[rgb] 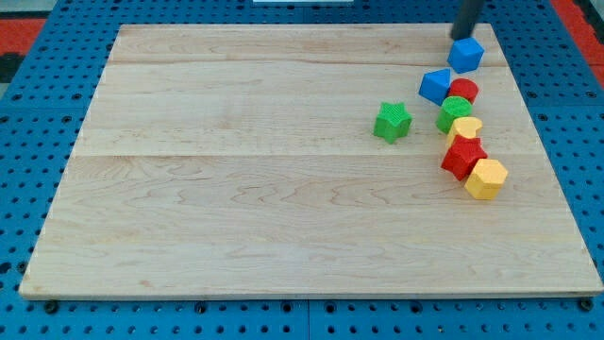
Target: Move the blue cube to the top left side of the triangle
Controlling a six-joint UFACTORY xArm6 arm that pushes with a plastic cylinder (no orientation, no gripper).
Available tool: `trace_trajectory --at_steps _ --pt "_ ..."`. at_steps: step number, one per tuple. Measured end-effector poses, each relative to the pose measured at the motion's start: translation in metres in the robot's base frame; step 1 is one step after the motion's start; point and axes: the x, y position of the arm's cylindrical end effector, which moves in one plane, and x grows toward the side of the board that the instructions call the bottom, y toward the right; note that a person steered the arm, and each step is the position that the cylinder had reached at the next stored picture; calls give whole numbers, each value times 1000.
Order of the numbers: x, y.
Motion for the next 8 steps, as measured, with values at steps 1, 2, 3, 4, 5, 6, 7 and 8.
trace_trajectory --at_steps 1,2,3,4,5,6,7,8 --pt "-1 -25" --pt "-9 8" --pt "6 86" --pt "29 79" --pt "39 19" --pt "51 -34" --pt "52 -33" --pt "41 14"
